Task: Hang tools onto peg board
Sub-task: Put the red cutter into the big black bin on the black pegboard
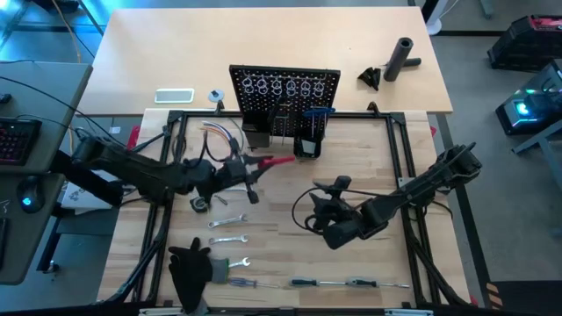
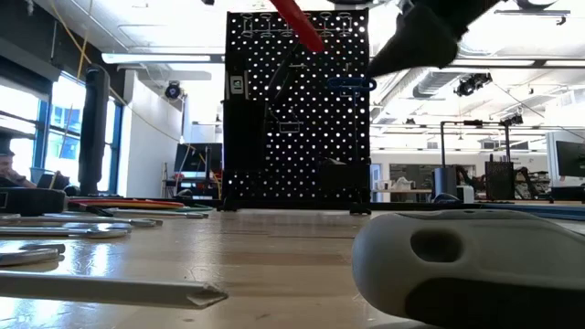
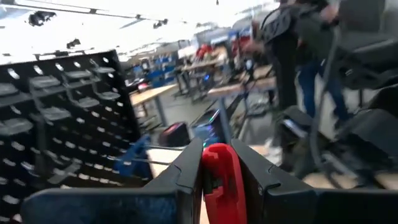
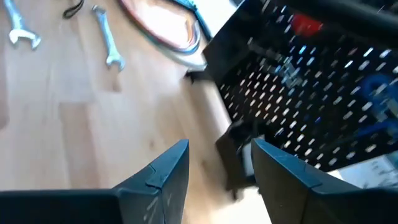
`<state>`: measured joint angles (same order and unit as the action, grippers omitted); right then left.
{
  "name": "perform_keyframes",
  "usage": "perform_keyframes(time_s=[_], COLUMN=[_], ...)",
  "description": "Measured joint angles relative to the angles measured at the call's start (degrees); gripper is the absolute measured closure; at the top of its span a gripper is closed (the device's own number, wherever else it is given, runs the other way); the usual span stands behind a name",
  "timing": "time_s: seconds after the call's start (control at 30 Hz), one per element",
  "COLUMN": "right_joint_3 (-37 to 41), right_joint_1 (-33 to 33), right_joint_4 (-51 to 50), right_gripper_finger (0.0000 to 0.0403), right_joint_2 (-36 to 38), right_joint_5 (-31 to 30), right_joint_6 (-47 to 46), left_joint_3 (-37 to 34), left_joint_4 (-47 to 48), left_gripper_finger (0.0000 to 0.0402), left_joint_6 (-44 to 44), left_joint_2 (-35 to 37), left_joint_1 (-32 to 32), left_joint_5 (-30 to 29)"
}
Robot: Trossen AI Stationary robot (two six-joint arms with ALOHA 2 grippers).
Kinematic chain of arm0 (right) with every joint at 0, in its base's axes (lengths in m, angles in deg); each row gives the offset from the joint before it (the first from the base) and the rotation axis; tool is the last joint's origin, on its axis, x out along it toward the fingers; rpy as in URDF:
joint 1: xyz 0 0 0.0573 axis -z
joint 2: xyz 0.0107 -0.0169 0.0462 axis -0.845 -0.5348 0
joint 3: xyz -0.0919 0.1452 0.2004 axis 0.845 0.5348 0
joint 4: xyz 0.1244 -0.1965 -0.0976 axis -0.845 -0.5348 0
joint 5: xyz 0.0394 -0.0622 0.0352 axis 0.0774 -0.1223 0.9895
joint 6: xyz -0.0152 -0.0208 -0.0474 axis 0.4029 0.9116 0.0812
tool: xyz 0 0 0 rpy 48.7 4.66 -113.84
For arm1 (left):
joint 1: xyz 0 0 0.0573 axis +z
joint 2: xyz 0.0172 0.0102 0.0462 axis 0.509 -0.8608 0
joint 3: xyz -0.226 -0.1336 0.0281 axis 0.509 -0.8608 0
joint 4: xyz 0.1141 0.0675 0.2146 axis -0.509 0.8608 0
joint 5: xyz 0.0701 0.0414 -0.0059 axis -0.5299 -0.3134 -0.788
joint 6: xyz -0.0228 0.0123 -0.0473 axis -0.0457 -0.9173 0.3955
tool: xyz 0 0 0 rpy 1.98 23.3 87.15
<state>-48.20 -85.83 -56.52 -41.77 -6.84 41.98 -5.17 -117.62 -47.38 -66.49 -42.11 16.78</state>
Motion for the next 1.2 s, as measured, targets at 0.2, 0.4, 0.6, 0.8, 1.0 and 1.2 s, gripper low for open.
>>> perform_keyframes(time_s=[0.2, 0.4, 0.6, 0.8, 1.0, 1.2], right_joint_3=[0.00, 0.04, 0.04, 0.04, 0.04, 0.04], right_joint_1=[-0.02, -0.29, -1.16, -1.20, -1.20, -1.20], right_joint_4=[-9.72, -15.17, -15.85, -15.85, -15.80, -15.39], right_gripper_finger=[0.0235, 0.0235, 0.0235, 0.0235, 0.0235, 0.0235], right_joint_2=[-0.02, -0.02, -0.02, -0.02, -0.02, -0.02], right_joint_5=[5.68, 9.24, 9.28, 9.22, 9.20, 8.93], right_joint_6=[-11.03, -17.50, -18.59, -18.98, -19.44, -19.50], left_joint_3=[8.47, 14.56, 19.42, 23.56, 26.18, 26.25], left_joint_4=[17.94, 31.28, 42.05, 49.04, 53.52, 55.18], left_gripper_finger=[0.0350, 0.0350, 0.0350, 0.0350, 0.0350, 0.0350], left_joint_6=[-4.54, -4.15, -2.61, -1.52, 0.28, 0.87], left_joint_2=[1.83, 1.94, 1.94, 1.93, 1.75, 0.36], left_joint_1=[4.10, 10.26, 15.56, 18.74, 20.55, 22.10], left_joint_5=[-0.32, 2.55, 6.63, 7.06, 7.23, 7.58])
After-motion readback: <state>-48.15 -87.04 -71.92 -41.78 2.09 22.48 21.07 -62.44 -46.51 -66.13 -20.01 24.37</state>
